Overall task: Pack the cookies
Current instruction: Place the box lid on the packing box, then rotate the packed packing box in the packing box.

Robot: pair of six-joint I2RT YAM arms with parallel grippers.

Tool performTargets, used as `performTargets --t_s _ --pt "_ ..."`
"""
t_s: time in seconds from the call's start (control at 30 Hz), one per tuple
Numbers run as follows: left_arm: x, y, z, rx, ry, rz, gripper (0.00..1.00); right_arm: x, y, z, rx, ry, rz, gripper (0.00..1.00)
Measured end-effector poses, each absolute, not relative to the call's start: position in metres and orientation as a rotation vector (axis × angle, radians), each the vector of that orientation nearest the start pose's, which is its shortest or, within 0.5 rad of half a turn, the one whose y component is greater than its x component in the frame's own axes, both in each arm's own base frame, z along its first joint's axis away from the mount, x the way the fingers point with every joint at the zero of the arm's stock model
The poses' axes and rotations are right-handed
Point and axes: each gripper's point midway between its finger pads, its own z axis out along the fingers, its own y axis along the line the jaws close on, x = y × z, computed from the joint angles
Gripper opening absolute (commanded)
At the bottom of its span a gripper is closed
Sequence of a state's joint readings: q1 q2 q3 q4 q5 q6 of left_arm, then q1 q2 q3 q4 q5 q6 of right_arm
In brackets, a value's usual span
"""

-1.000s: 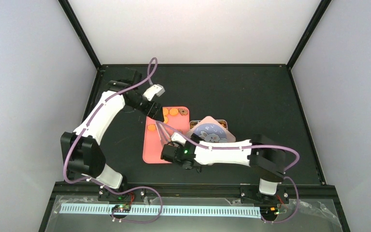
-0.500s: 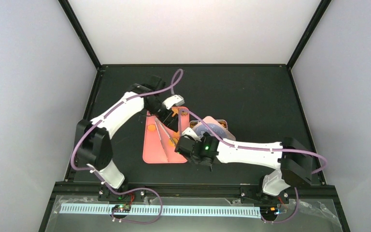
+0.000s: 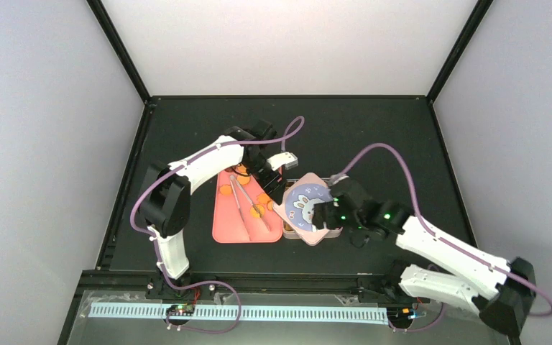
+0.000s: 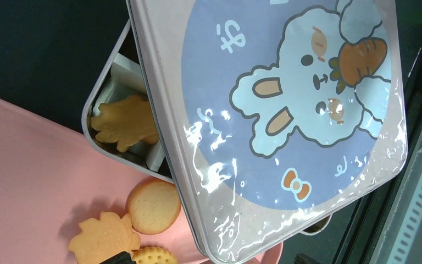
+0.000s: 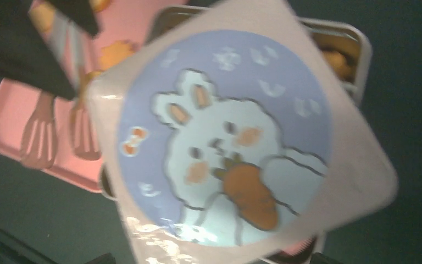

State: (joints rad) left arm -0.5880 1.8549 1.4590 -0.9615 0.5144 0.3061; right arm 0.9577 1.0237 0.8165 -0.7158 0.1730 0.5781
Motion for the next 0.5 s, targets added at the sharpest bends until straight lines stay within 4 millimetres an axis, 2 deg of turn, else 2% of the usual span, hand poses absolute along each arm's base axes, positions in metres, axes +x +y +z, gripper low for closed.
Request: performTargets --t_s 0.1,0.17,0.33,0.5 --pt "0.278 -0.287 0.109 1.33 2.579 -0.794 0.74 0.189 0.179 0.141 -0.206 2.534 0.485 0.93" --pt "0.277 -0.287 0.109 1.333 2.579 -0.793 0.72 0.184 0.166 0.13 -0.122 2.567 0.503 0.93" --pt "0.275 -0.289 0.109 1.349 2.573 -0.792 0.68 0.18 0.156 0.105 -0.034 2.657 0.485 0.92" --pt "0.269 -0.291 0.105 1.369 2.576 -0.792 0.65 0.199 0.147 0.092 0.056 2.688 0.457 0.87"
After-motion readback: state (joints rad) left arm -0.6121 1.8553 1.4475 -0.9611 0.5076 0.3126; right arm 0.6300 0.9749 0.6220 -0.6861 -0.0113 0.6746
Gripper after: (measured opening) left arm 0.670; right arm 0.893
